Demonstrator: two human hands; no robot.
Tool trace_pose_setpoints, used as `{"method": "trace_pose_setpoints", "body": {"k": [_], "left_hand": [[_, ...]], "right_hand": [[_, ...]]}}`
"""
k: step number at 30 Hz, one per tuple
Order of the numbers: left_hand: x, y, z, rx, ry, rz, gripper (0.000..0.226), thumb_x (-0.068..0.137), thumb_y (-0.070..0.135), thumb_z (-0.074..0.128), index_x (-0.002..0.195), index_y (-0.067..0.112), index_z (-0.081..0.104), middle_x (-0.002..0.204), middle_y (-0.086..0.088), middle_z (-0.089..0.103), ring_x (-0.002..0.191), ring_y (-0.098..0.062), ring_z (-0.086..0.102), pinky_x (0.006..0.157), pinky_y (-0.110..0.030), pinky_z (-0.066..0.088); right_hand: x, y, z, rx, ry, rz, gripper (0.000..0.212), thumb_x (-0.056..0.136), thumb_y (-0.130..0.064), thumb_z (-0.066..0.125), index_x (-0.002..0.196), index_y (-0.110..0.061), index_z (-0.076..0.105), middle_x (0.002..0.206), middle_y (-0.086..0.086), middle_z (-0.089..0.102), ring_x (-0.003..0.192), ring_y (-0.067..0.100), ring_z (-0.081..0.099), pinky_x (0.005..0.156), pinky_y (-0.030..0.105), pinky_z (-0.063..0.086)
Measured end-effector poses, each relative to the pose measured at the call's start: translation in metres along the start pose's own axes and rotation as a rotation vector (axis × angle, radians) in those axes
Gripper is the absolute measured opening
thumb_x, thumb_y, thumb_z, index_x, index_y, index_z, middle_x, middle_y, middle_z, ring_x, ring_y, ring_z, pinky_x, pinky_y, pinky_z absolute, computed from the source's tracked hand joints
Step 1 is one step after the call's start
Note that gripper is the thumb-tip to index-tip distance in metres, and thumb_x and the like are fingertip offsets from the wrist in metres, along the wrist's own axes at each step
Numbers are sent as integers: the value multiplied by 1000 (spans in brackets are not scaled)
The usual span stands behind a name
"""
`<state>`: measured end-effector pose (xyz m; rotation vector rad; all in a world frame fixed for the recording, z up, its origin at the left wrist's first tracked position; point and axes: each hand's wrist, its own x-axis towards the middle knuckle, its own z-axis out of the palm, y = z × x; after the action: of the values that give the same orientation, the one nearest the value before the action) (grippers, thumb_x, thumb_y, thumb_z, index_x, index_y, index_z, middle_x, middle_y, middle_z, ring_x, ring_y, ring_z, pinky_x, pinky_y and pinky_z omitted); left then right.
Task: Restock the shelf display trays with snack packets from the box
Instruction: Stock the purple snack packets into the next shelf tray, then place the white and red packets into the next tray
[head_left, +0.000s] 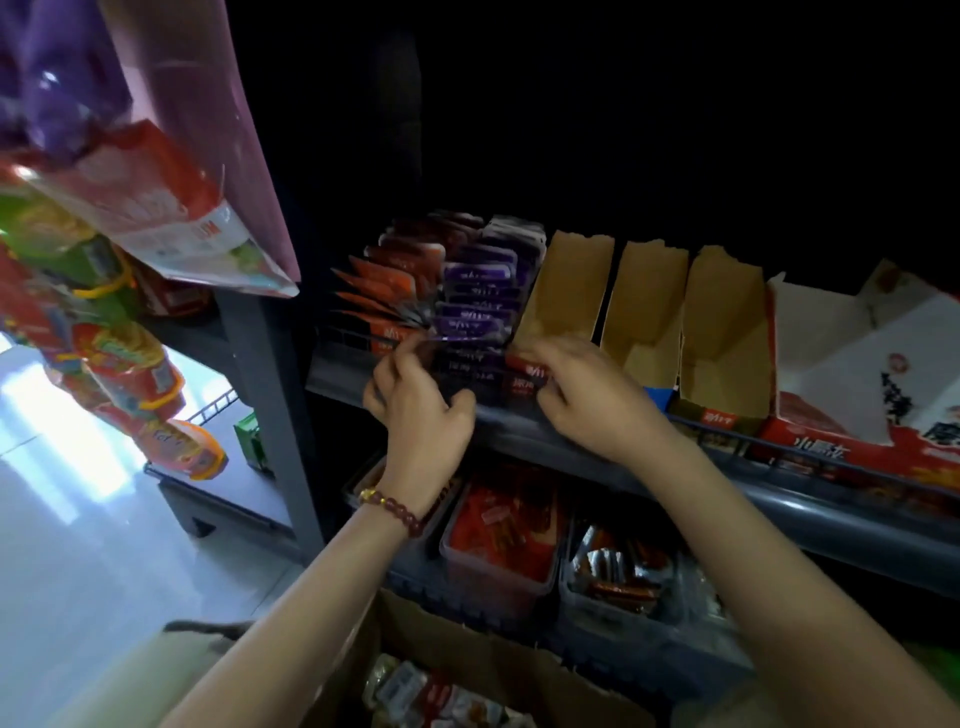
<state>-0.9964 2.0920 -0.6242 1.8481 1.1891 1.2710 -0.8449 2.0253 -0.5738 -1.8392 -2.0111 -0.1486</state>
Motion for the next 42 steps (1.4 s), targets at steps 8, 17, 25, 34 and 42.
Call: {"method": "trace_pose_setpoints", "body": {"k": [8, 17, 25, 34, 42], "left_hand": [[-88, -21, -49, 101, -173, 219, 64, 78, 27, 49, 136, 25, 21, 138, 6, 33, 119, -15, 31, 107, -40, 22], [-180, -125, -93, 541, -955, 536, 38, 80, 33, 39, 105, 19, 63, 100, 1, 65, 93, -22, 62, 92, -39, 41], [-218, -192, -123, 587, -1108, 385, 26, 78, 25, 46, 97, 20, 64, 87, 4, 64, 84, -16, 60, 81, -27, 36], [-227, -210, -121, 665, -928, 386, 37, 63, 12, 76, 99, 14, 64, 105, -6, 68, 108, -29, 61, 93, -36, 23], [-231, -221, -121, 579, -911, 283, 34, 72, 8, 64, 104, 20, 64, 112, -2, 65, 117, -29, 54, 96, -34, 22]], "right_hand": [[-55, -28, 14, 34, 178, -366, 25, 81, -9, 43, 87, -10, 68, 80, 0, 68, 76, 19, 62, 78, 26, 42], [-192, -45, 132, 232, -507, -279, 22, 84, -9, 47, 81, -15, 68, 78, -3, 68, 71, 16, 64, 61, 36, 53], [-287, -42, 274, 439, -953, 391, 27, 88, 1, 48, 94, -13, 70, 101, 1, 70, 93, 16, 64, 83, 32, 50], [-284, -107, 369, 496, -1218, 756, 49, 91, 4, 40, 133, -17, 55, 136, 4, 50, 117, 28, 53, 74, 20, 45], [-274, -111, 374, 562, -1004, 1095, 11, 89, -15, 62, 93, -5, 61, 91, 6, 61, 78, 19, 61, 63, 24, 47]]}}
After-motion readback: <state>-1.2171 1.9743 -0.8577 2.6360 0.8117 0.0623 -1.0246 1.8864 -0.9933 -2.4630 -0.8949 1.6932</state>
